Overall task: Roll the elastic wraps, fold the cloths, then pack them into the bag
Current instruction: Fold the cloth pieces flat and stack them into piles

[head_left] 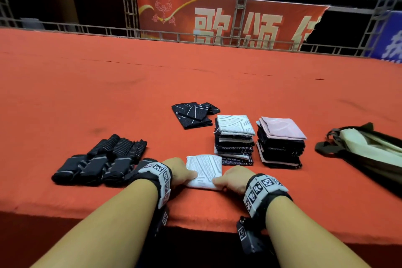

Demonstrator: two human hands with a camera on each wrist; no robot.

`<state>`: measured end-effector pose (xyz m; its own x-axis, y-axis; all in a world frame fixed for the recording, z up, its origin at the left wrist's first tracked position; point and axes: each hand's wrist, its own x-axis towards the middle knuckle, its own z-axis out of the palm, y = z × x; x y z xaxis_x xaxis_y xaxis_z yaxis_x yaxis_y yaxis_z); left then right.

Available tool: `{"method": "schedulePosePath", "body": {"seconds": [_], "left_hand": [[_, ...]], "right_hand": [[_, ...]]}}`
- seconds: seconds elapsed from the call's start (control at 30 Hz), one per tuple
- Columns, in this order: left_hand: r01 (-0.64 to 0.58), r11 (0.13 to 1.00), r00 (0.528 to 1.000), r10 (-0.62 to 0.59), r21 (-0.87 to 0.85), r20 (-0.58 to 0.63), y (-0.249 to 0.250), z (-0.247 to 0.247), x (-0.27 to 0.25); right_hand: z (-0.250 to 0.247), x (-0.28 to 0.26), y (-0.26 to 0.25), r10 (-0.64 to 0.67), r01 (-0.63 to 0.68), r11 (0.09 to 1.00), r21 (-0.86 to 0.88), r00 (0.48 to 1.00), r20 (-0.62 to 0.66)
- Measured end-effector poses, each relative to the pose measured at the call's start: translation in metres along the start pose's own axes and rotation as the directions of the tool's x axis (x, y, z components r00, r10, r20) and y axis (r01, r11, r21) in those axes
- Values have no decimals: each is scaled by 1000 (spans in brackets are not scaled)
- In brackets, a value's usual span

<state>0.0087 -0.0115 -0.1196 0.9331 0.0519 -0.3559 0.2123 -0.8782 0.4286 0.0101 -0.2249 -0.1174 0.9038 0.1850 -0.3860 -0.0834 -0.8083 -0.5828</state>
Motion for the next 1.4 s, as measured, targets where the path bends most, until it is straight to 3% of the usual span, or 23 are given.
{"method": "schedulePosePath", "body": {"seconds": [0.17,0.33,0.4,0.5,0.57,0.63,0.7,0.87,1.07,1.27,1.4], "left_hand": [[40,996,999,-39,77,-24,6,3,6],[11,970,998,4,243,-61,16,0,3],[-13,941,987,67,339,-149,22,0,-3],[-136,907,923,262,398,-281,30,11,-8],[-221,855,925,336,468,-176,31,23,-5],[-178,860,973,227,478,-47,29,32,1],[-121,892,992,130,436,9,23,38,11],[-98,880,995,87,465,46,22,38,18],[-101,880,995,93,465,41,22,40,23],[-108,877,994,95,468,52,21,38,22],[-118,872,993,95,476,72,21,36,22]], "right_hand": [[2,3,-1,38,-42,995,-94,998,-45],[8,8,-9,74,-89,978,-189,993,-89],[9,7,-12,71,-94,973,-209,991,-113],[10,6,-15,62,-94,967,-235,988,-141],[10,5,-16,41,-77,962,-262,989,-143],[11,5,-17,42,-79,953,-293,990,-131],[9,5,-16,45,-80,949,-304,992,-119],[-2,10,1,-24,-1,983,-183,991,-135],[-11,7,7,-216,220,947,-233,975,47],[-16,28,11,-159,195,932,-304,977,139],[-15,34,13,-118,147,978,-146,975,188]]}}
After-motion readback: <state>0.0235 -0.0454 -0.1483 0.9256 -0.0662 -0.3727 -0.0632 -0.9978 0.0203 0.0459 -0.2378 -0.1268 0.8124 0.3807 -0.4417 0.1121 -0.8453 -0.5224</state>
